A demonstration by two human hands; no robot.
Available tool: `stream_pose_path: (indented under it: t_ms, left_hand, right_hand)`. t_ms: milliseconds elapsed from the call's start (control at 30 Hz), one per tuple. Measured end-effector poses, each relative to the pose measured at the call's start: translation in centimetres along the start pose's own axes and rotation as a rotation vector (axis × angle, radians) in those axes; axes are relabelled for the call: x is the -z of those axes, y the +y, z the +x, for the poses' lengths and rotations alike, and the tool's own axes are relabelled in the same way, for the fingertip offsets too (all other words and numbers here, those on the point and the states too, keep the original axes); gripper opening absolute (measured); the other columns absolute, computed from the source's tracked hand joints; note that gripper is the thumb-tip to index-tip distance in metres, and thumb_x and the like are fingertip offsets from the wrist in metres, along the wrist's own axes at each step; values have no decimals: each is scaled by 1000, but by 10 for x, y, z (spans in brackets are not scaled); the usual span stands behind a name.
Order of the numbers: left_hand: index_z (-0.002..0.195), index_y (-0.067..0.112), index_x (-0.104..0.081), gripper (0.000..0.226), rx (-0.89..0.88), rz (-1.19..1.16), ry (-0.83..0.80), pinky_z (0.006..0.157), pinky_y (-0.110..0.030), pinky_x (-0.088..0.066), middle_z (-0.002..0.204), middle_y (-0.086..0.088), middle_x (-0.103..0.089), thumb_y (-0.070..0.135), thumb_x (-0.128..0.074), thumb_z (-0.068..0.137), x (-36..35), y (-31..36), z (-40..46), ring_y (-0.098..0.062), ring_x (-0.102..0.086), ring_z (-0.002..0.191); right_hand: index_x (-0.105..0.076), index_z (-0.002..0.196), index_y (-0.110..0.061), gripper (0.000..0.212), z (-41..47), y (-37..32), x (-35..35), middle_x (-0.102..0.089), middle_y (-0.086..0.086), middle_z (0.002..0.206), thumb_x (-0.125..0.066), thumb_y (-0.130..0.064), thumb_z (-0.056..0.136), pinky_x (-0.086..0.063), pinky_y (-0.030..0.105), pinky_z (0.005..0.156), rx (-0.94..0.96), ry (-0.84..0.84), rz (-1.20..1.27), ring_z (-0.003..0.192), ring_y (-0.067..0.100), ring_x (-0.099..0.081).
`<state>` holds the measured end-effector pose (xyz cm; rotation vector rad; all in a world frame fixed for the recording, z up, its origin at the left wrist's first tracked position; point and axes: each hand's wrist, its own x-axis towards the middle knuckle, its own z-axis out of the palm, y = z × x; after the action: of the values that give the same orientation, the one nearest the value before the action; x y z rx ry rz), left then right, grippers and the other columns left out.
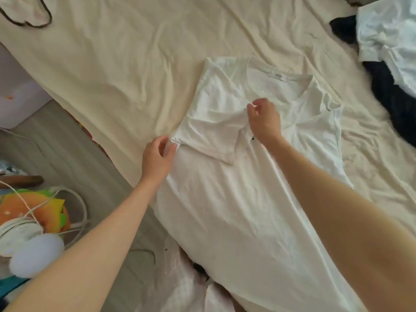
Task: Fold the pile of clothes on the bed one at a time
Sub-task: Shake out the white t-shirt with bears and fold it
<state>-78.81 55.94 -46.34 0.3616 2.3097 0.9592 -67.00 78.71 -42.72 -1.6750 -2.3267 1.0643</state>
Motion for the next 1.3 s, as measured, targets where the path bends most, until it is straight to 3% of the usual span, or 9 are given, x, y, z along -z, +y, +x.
stream_pose_path:
  t_ms: [133,267,433,667,800,900,1033,1133,1300]
  left_hand:
    - [115,15,-61,32,3,-17,-64,73,-7,-40,94,11,-60,30,-64,87,2,2,17,-2,-55,83]
    - [96,15,-63,8,-43,16,-121,64,-15,-33,86,3,-59,18,-61,89,5,-1,19,-12,-53,79]
    - [88,19,-53,5,37,-209,-127,56,-12,-37,77,0,-55,19,-57,92,10,-6,24,-9,-49,65]
    - [82,30,-48,13,47,-171,-53,53,-11,-38,73,-1,-57,31,-58,90,11,-21,33,-2,-48,58]
    - [84,37,-50,15,172,-123,-127,58,-14,-43,79,11,-62,45,-63,83,13,-36,18,1,-59,71]
    - [87,36,-55,17,290,-204,-200,55,-9,-44,79,19,-67,40,-70,79,16,-51,-6,8,-61,73]
    - [94,29,-61,23,439,-238,-361,57,-9,-48,84,18,-68,24,-75,77,13,-76,-47,3,-65,77]
    - [95,18,-63,19,525,-194,-431,59,-12,-49,95,1,-69,13,-73,79,6,-94,-79,-1,-65,75]
    - [116,-8,-59,36,544,-5,-393,90,-35,-46,115,-21,-63,4,-69,82,-1,-108,-133,-29,-61,104]
  right_hand:
    - [-54,125,-13,36,56,-44,-28,-54,7,123,-45,-33,97,-35,38,97,147,27,-128,117,25,-46]
    - [-54,127,-15,44,91,-74,-52,-51,5,129,-46,-44,94,-31,41,98,192,-119,-291,125,25,-40]
    - [-62,94,-9,23,121,-100,-76,-57,2,79,-49,-26,88,-40,31,71,115,-185,-110,83,23,-57]
    - [-65,101,-12,22,123,-102,-87,-60,-5,77,-55,-29,91,-40,25,67,139,-155,56,74,13,-55]
    - [-47,135,-9,43,67,-62,-70,-53,10,132,-50,-27,97,-36,36,104,327,-77,-75,123,24,-48]
    - [-35,145,-11,50,6,-16,-55,-34,12,150,-48,-24,98,-19,39,116,380,-62,-181,142,27,-26]
    - [-38,143,-8,50,-83,50,-32,-28,13,153,-52,-17,97,-12,42,118,268,-29,-191,144,27,-20]
    - [-40,142,-6,50,-147,99,-15,-32,15,151,-55,-15,94,-20,49,115,104,-31,-199,142,31,-25]
    - [-47,137,-3,47,-239,185,22,-38,18,147,-57,-12,92,-25,57,111,-41,-71,-367,138,35,-33]
